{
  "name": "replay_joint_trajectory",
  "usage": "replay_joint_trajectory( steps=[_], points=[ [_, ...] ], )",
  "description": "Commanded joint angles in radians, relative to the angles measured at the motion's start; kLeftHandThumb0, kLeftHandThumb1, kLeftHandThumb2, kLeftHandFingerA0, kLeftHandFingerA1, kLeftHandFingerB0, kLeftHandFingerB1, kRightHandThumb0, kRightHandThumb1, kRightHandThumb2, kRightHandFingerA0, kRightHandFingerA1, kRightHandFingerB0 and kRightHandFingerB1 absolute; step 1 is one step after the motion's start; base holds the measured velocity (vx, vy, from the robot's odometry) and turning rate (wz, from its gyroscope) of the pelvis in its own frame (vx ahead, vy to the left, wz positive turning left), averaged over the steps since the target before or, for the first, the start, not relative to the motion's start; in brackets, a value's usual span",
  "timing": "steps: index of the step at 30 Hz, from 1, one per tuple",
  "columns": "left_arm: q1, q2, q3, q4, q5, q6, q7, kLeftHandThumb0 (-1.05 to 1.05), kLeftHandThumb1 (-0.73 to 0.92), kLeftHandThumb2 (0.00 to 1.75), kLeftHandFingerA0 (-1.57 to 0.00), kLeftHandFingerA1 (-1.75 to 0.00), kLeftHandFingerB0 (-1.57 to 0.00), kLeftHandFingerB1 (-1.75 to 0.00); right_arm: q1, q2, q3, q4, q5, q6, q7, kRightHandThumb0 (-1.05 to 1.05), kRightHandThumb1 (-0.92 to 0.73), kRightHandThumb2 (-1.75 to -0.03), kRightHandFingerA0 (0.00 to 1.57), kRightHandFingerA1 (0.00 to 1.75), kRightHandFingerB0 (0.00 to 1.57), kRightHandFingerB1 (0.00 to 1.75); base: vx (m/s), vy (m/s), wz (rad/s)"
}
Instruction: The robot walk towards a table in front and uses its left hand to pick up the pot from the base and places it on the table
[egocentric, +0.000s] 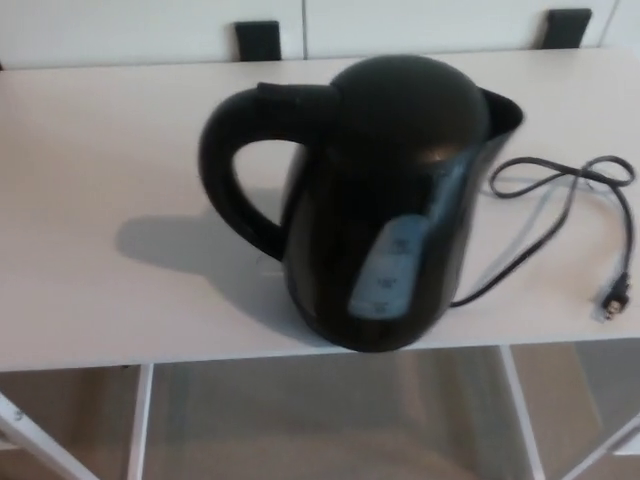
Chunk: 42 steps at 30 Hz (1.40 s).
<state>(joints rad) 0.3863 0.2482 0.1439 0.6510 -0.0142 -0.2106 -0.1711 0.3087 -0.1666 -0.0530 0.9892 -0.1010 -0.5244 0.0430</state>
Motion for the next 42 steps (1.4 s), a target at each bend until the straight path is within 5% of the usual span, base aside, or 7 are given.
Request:
replay_joint_trajectory(
  steps=[1, 8, 15, 18, 31, 33, 42],
  points=[
    [0.004, 0.019, -0.007, 0.017, 0.016, -0.019, 0.0, -0.28, 0.59, 0.57, -0.47, -0.57, -0.38, -0.49, 0.0, -0.019, -0.005, 0.013, 0.002, 0.011, -0.014, -1.05, -0.57, -1.22, 0.14, 0.93, 0.0, 0.69, 0.05, 0.039, 0.17],
    [-0.005, 0.021, -0.006, 0.03, 0.006, -0.022, -0.006, -0.24, 0.4, 0.86, -0.43, -0.65, -0.3, -0.57, 0.001, -0.021, 0.0, 0.01, -0.006, 0.008, -0.02, -1.05, -0.82, -0.71, 0.0, 1.54, 0.0, 0.84, 0.02, 0.001, 0.02],
    [-0.003, 0.034, -0.019, 0.027, 0.023, -0.027, -0.004, -0.29, 0.6, 0.58, -0.49, -0.56, -0.41, -0.5, -0.005, -0.019, -0.003, 0.024, -0.002, 0.004, -0.015, -1.05, -0.8, -0.71, 0.0, 1.49, 0.0, 0.87, 0.0, 0.0, 0.0],
    [-0.006, 0.039, -0.025, 0.025, 0.027, -0.028, -0.001, -0.28, 0.59, 0.57, -0.49, -0.56, -0.42, -0.5, -0.007, -0.02, 0.002, 0.013, -0.007, 0.014, -0.016, -1.05, -0.58, -1.23, 0.17, 0.95, 0.0, 0.7, 0.0, 0.0, 0.0],
    [0.182, 0.107, -0.181, -0.458, -0.113, -0.034, -0.355, -0.58, 0.41, 0.53, -0.48, -0.5, -0.4, -0.42, -0.038, -0.013, -0.011, 0.048, 0.014, 0.006, -0.001, -1.05, -0.8, -0.7, 0.0, 1.49, 0.0, 0.97, 0.0, 0.0, 0.0],
    [0.294, 0.254, -0.215, -0.808, -0.339, 0.002, -0.596, -0.37, 0.42, 0.53, -0.4, -0.49, -0.31, -0.41, -0.042, -0.018, 0.001, 0.049, -0.008, 0.004, -0.022, -1.05, -0.57, -1.23, 0.2, 0.98, 0.0, 0.75, 0.0, 0.0, 0.0],
    [0.345, 0.431, 0.059, -1.384, -0.987, 0.123, -0.705, -0.58, 0.3, 0.64, -0.41, -0.55, -0.35, -0.47, -0.058, -0.022, -0.006, 0.051, 0.001, 0.012, -0.014, -1.05, -0.82, -0.7, 0.0, 1.28, 0.0, 0.75, 0.0, 0.0, 0.0]
  ],
)
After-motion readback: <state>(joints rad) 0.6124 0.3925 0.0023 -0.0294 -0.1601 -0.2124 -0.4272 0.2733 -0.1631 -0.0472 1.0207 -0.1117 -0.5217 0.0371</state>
